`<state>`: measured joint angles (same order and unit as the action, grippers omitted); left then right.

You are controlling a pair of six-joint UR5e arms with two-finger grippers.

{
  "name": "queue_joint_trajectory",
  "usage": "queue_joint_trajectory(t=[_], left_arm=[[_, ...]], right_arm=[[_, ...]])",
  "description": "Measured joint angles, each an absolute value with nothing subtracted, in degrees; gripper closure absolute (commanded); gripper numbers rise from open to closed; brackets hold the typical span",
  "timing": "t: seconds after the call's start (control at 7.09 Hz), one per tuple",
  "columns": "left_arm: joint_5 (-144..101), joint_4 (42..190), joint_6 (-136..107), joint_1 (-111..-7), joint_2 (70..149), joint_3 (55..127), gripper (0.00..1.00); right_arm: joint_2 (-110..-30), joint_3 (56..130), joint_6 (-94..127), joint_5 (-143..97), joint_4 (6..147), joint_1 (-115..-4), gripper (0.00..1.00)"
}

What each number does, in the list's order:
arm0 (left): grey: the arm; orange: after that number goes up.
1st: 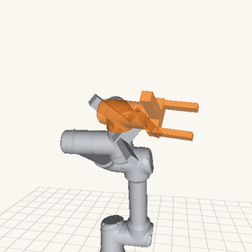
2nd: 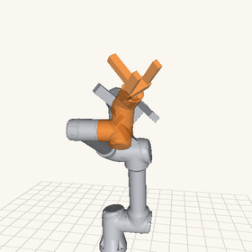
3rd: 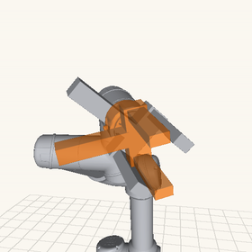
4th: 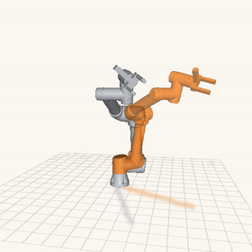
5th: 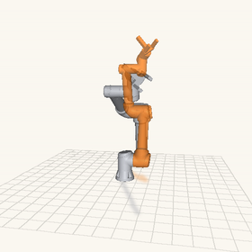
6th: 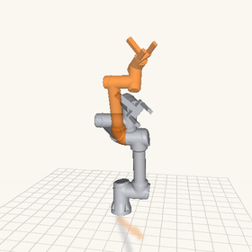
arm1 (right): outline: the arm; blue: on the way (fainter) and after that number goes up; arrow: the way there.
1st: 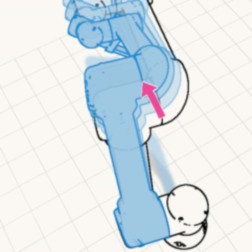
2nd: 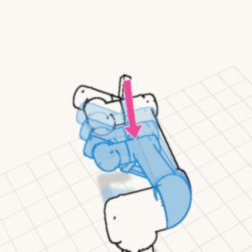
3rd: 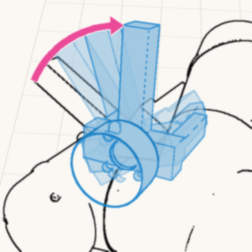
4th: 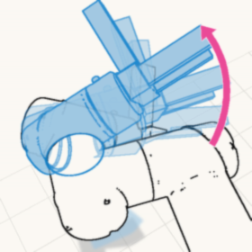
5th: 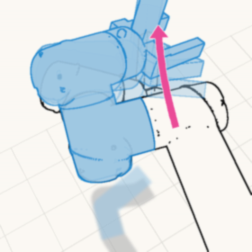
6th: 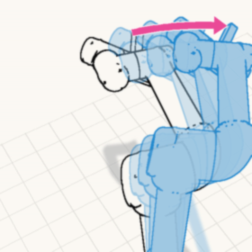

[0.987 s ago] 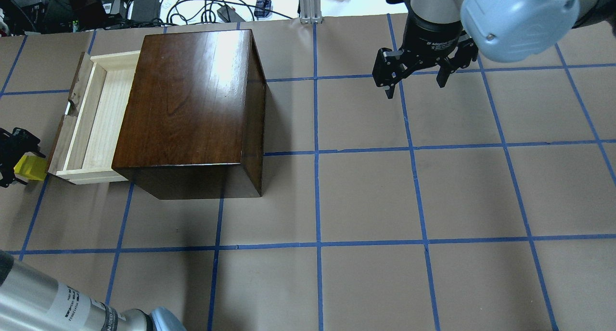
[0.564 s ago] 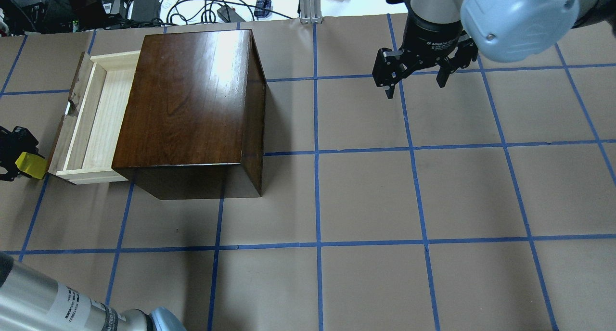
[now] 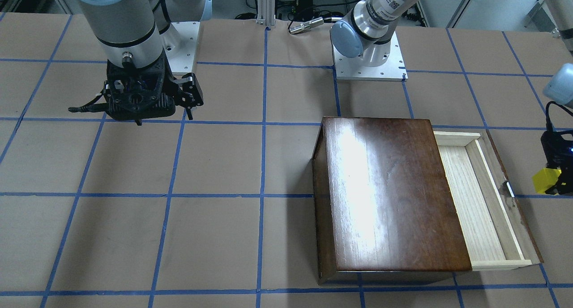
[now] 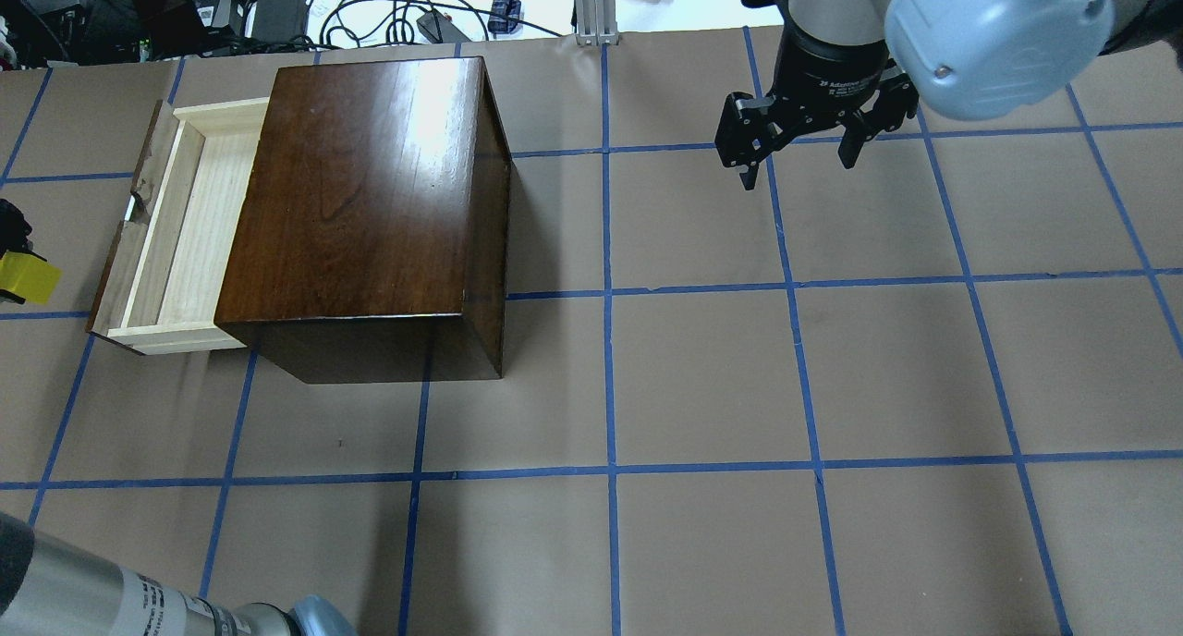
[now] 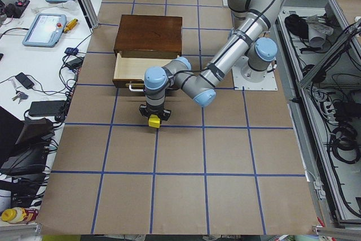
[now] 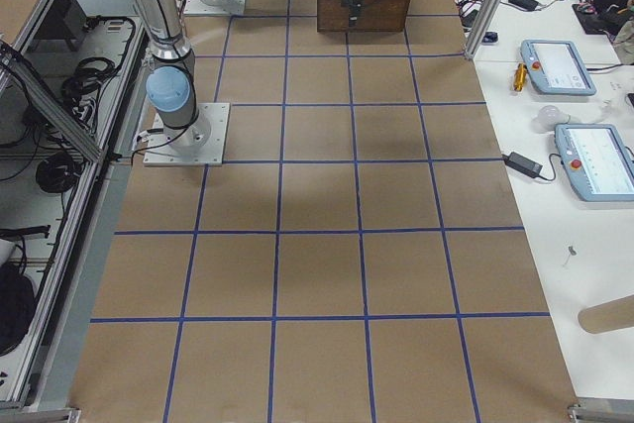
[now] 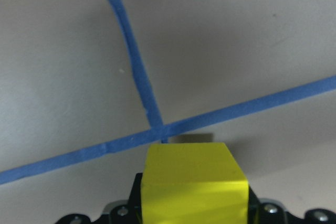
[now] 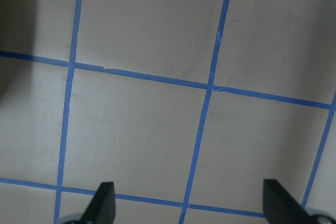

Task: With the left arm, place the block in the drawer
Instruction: 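Carry the yellow cube into the open drawer and release it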

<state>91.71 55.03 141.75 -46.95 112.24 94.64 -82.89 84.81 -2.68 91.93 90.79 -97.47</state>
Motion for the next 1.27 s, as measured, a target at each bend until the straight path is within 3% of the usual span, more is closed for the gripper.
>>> queue_joint_trajectory(t=[0.56, 1.27], left_arm=[[88.61, 68.81, 119.95, -54.18, 101.30, 92.18, 1.00], [87.12, 69.50, 107.92, -65.65, 104.71, 92.53, 1.00]], right_arm=[[-82.88, 84.81, -2.65, 91.91, 90.79, -97.47, 0.00], [-82.88, 84.81, -2.70, 91.93, 90.79, -97.47, 0.00]])
